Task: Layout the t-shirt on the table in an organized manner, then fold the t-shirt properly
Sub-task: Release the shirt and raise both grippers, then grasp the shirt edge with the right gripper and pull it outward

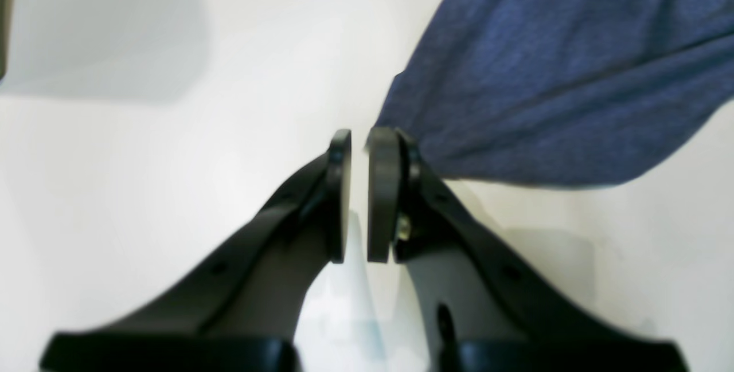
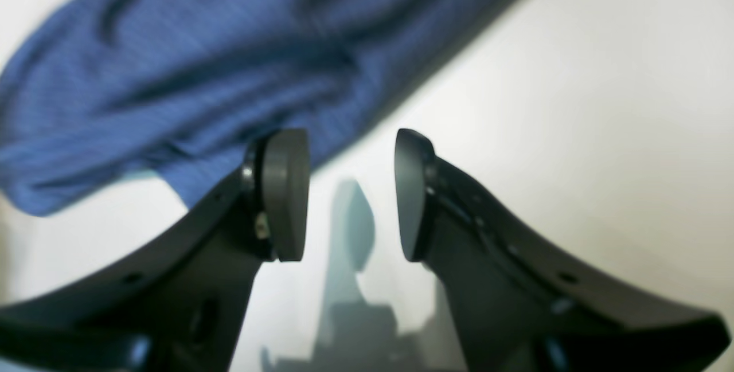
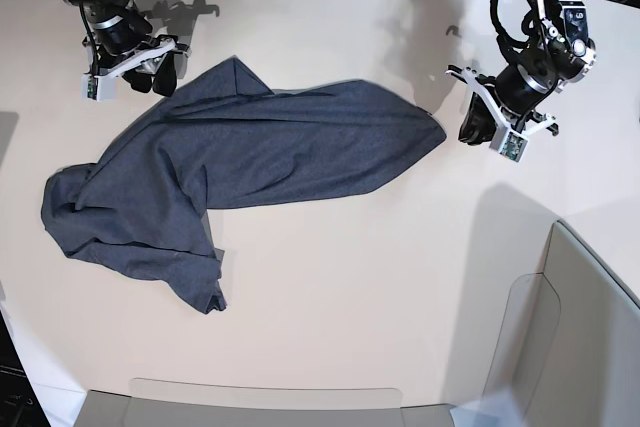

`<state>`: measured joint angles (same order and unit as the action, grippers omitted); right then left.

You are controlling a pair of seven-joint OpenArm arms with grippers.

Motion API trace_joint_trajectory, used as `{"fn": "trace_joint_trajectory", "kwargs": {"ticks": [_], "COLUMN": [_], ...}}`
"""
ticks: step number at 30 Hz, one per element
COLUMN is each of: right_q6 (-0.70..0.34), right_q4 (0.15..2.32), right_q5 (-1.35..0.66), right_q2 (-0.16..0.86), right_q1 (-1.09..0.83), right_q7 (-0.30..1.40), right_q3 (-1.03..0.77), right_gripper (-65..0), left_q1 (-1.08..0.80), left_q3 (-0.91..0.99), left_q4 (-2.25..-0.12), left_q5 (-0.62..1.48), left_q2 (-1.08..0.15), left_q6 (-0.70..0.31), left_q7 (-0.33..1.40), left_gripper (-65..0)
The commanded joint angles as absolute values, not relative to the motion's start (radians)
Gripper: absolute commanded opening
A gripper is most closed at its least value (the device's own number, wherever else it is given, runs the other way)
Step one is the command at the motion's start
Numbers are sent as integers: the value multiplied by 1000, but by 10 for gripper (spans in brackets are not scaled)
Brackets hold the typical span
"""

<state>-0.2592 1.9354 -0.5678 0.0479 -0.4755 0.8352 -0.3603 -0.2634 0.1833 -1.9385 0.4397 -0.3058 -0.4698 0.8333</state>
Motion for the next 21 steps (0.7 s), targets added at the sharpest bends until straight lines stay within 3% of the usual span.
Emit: {"fn": "trace_joint_trajectory", "kwargs": {"ticks": [1,14,16,18,21], "right_q6": [-265,-265,-265,-265,-265], "right_q4": [1933,1669,1643,1643,1748], "right_q5": [-581,-585,-582,-585,-605], "right_q2": [56,62,62,71,114], "right_q1": [-455,-317,-291,-277,-255], "right_q7": [816,816,817,831,915], "right_q3": [-358,-297,-266,-219,-153], "right_gripper": [-420,-426,-485,-632,-650], "left_q1": [-272,-312,-312,-314,-314], "left_q3": [188,199,199,199,200], "left_q4": [-1959,-1988,-1988,-1988,-1988], "left_q5": [450,452,452,452,452], "left_q2": [-315,-318,-318,-318,-318], "left_q6": [-469,-469,-469,-469,-469], "left_q7": [811,811,811,811,811], "left_gripper": [-591,-591,-591,-591,-591]}}
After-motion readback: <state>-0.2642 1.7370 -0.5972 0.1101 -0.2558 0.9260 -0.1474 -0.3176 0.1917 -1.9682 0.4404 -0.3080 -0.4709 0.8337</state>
